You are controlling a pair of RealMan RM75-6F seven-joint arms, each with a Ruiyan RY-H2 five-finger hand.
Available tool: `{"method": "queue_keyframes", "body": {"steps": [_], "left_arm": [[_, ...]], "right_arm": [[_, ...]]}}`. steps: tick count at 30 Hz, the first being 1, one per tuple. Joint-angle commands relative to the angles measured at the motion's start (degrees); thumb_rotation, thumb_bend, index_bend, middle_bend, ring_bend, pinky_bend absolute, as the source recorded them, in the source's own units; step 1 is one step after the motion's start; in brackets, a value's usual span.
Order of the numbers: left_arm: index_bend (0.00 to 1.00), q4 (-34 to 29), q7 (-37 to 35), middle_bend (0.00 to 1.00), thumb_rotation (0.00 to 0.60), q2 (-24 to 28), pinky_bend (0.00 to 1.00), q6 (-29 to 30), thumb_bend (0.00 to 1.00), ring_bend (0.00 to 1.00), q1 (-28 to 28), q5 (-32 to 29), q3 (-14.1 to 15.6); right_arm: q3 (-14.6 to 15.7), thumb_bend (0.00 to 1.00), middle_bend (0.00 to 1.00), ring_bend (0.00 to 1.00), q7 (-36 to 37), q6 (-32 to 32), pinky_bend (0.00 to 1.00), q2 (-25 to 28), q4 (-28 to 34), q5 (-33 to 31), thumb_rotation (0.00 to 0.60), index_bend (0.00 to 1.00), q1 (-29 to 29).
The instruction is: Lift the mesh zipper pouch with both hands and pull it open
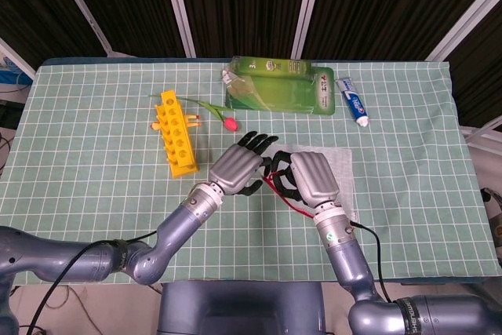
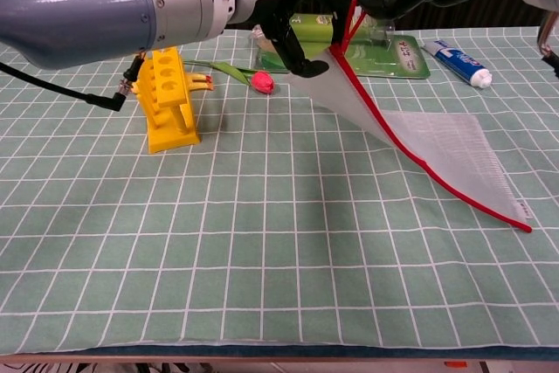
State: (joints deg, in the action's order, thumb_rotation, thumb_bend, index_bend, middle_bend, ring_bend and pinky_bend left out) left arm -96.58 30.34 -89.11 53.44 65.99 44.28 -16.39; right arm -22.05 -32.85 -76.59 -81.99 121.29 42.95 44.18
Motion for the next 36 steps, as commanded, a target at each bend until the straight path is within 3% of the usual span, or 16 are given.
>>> {"method": "queue_keyframes", "body": {"steps": [1, 36], "left_arm": [[0.50, 0.09, -0.23, 0.05, 0.600, -0.20, 0.00, 0.40, 0.39, 0.00, 0.05, 0.13, 0.03], [0.59, 1.00, -3.50, 0.08, 0.600, -2.27, 0.00, 3.89, 0.42, 0.00, -0.51, 2.86, -0.59]], "right_arm": [[0.15, 0.61, 1.00, 1.00, 0.38, 0.09, 0.98, 0.23, -0.05, -0.04, 0.600, 0.70, -0.05], [3.11, 0.61, 1.00, 1.00, 2.40, -1.99, 0.98, 1.29, 1.01, 1.18, 0.600, 0.71, -1.25]]}}
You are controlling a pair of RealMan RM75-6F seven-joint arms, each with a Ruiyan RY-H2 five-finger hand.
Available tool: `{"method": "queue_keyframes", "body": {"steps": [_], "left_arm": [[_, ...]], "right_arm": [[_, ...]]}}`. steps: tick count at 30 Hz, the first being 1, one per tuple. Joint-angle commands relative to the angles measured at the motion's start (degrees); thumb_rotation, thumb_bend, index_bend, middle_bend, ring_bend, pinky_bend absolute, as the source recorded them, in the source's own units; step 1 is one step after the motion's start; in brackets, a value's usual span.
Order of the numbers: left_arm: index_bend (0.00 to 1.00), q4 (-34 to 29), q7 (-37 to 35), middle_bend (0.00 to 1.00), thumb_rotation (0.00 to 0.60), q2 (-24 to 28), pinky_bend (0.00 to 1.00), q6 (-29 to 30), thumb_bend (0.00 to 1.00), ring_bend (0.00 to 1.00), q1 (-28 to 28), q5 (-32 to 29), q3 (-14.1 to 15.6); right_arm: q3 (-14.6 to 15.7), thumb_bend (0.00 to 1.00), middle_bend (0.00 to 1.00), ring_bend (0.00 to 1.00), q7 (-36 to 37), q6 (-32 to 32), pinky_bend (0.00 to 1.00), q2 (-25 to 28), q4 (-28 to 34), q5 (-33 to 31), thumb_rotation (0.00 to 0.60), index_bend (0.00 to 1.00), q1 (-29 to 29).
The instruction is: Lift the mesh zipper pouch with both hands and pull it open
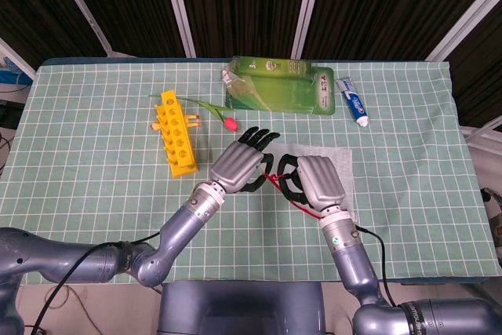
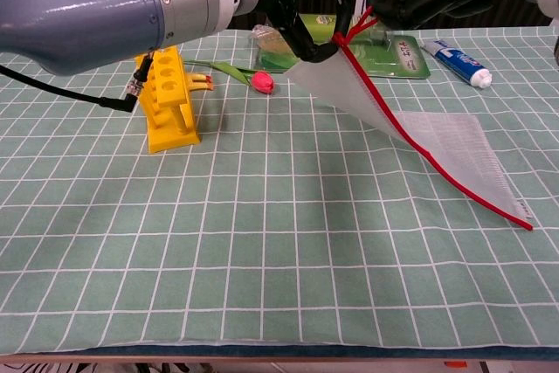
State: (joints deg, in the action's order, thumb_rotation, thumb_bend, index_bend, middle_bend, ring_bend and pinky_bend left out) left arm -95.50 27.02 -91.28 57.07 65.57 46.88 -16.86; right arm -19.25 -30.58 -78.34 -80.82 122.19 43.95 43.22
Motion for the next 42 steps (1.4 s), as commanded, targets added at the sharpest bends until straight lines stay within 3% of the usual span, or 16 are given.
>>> {"method": "queue_keyframes", "body": {"steps": [1, 18, 42], "left_arm": [[0.59, -0.13, -0.30, 0.08, 0.600, -0.15, 0.00, 0.38, 0.42, 0.00, -0.16, 0.42, -0.17], [0.59, -1.00, -3.31, 0.08, 0.600, -0.76, 0.00, 3.00, 0.42, 0.00, -1.52, 3.72, -1.89], [0.59, -2.15, -7.56, 0.08, 0.600, 0.70, 0.00, 5.55, 0.42, 0.00, -3.03, 8.85, -5.29]], "right_arm": [[0.45, 0.61, 1.00, 1.00, 0.20, -0.31, 0.98, 0.17, 0.15, 0.27, 0.600, 0.71, -0.42], [3.54, 0.62, 1.00, 1.00, 1.55, -1.69, 0.98, 0.30, 0.19, 1.75, 0.600, 0.71, -3.39], [4.07, 0.62, 1.00, 1.00, 3.88, -0.92, 0.98, 1.07, -3.31, 0.40, 0.600, 0.72, -6.20]]}}
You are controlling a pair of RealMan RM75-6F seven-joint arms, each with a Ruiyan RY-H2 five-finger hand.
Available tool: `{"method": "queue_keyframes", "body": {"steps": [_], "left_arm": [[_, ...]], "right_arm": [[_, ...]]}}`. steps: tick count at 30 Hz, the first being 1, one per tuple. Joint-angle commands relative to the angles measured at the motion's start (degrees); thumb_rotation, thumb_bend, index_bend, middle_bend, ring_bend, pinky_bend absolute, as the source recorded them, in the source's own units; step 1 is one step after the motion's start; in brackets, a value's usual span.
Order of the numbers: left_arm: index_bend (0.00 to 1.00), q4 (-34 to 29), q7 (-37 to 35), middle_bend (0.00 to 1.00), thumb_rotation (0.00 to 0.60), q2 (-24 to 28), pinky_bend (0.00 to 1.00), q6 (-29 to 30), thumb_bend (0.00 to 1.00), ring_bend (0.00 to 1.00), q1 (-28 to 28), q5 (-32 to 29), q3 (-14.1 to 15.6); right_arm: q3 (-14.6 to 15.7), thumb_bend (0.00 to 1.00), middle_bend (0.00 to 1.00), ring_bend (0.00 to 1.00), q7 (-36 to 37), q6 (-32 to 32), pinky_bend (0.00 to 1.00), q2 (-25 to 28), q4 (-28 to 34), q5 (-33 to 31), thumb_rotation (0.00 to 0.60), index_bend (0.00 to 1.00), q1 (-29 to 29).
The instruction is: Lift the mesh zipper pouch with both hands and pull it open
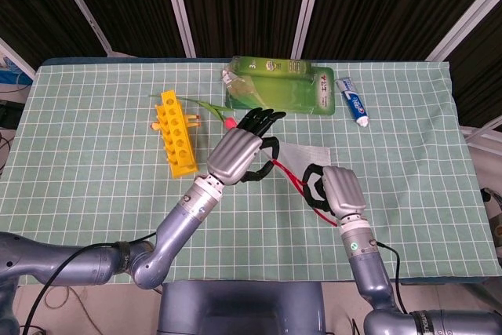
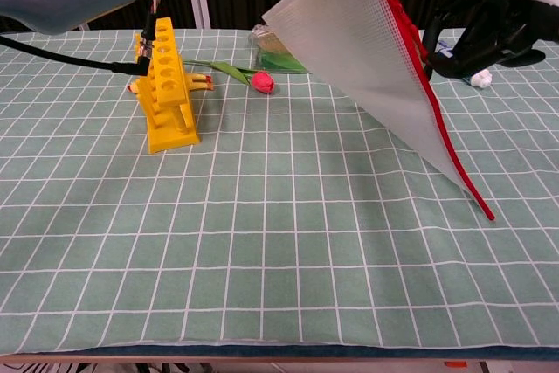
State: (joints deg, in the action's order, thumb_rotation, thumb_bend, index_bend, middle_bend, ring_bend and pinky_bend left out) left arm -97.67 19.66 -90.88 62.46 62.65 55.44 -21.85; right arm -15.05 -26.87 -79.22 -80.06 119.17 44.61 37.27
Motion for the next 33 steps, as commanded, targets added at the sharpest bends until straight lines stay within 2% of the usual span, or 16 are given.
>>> {"method": "queue_keyframes", "body": {"steps": [1, 21, 33], "left_arm": [[0.59, 0.05, -0.29, 0.08, 0.600, 1.14, 0.00, 0.41, 0.42, 0.00, -0.40, 0.43, -0.67], [0.59, 1.16, -3.24, 0.08, 0.600, 8.56, 0.00, -0.11, 0.42, 0.00, -4.66, 0.32, -0.56], [0.59, 3.01, -3.55, 0.08, 0.600, 9.44, 0.00, -0.69, 0.42, 0.00, -4.97, -1.25, -1.11]], "right_arm": [[-0.45, 0.62, 1.00, 1.00, 0.41, -0.43, 0.98, 1.15, -1.15, -1.09, 0.600, 0.72, -0.82], [-4.13, 0.63, 1.00, 1.00, 6.70, 0.95, 0.98, 9.14, -3.92, -3.73, 0.600, 0.72, -5.08], [-6.15, 0.63, 1.00, 1.00, 10.00, 1.19, 0.98, 12.73, -5.18, -4.45, 0.600, 0.72, -7.13]]}}
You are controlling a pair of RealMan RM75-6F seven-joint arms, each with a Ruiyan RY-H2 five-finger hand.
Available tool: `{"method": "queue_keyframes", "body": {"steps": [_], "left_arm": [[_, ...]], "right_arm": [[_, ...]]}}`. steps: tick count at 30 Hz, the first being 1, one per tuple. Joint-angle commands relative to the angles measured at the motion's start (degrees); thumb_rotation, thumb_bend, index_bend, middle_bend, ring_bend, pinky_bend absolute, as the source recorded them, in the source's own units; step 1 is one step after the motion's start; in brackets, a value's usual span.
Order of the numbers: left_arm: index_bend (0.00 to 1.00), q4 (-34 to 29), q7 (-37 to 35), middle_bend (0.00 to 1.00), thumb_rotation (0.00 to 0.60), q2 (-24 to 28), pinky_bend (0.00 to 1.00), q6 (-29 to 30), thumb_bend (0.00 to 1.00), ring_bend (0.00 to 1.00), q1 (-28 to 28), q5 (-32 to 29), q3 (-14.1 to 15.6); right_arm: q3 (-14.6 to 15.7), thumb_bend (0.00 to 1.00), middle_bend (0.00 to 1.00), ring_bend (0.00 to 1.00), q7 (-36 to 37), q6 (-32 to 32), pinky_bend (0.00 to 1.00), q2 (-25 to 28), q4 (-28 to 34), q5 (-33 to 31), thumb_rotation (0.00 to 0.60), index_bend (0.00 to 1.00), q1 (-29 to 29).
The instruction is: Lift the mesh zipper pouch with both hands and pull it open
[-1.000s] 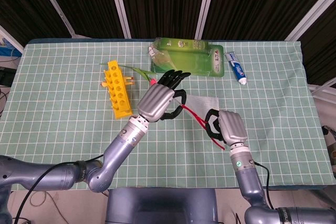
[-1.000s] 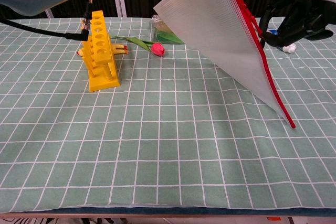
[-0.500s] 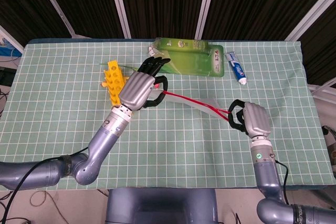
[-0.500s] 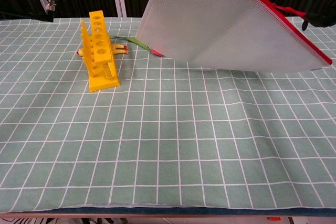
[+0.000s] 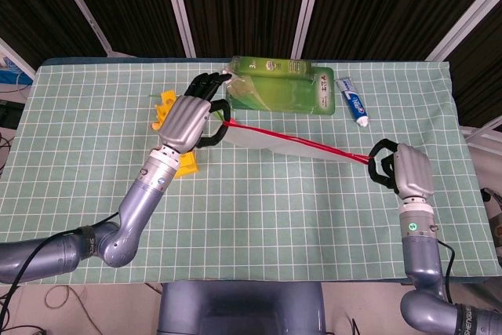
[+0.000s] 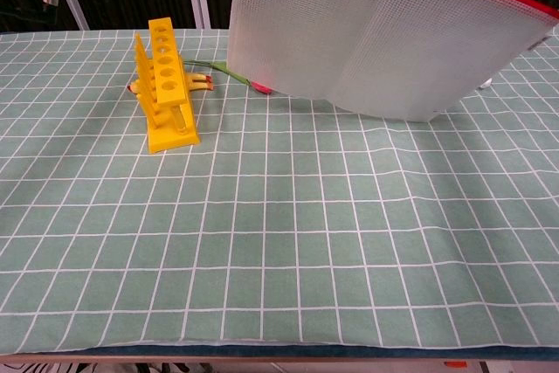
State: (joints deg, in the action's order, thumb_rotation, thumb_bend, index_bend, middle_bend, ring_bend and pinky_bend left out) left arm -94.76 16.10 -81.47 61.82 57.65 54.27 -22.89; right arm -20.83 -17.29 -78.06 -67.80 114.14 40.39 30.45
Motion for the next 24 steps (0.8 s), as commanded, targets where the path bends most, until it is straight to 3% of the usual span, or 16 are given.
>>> {"method": "queue_keyframes", "body": {"steps": [1, 24], "left_arm": [[0.59, 0.16, 0.03, 0.08, 0.600, 0.06, 0.00, -0.07, 0.42, 0.00, 0.04, -0.10, -0.07], [0.58, 0.85, -0.17, 0.08, 0.600, 1.31, 0.00, 0.26, 0.42, 0.00, -1.02, -1.19, -0.19]], "right_arm": [[-0.62, 0.63, 1.00, 1.00, 0.72, 0.02, 0.98, 0.78, -0.20, -0.34, 0.600, 0.72, -0.46], [-2.33, 0.63, 1.00, 1.00, 2.30, -0.53, 0.98, 3.13, -0.98, -1.60, 0.600, 0.72, -2.07]]}}
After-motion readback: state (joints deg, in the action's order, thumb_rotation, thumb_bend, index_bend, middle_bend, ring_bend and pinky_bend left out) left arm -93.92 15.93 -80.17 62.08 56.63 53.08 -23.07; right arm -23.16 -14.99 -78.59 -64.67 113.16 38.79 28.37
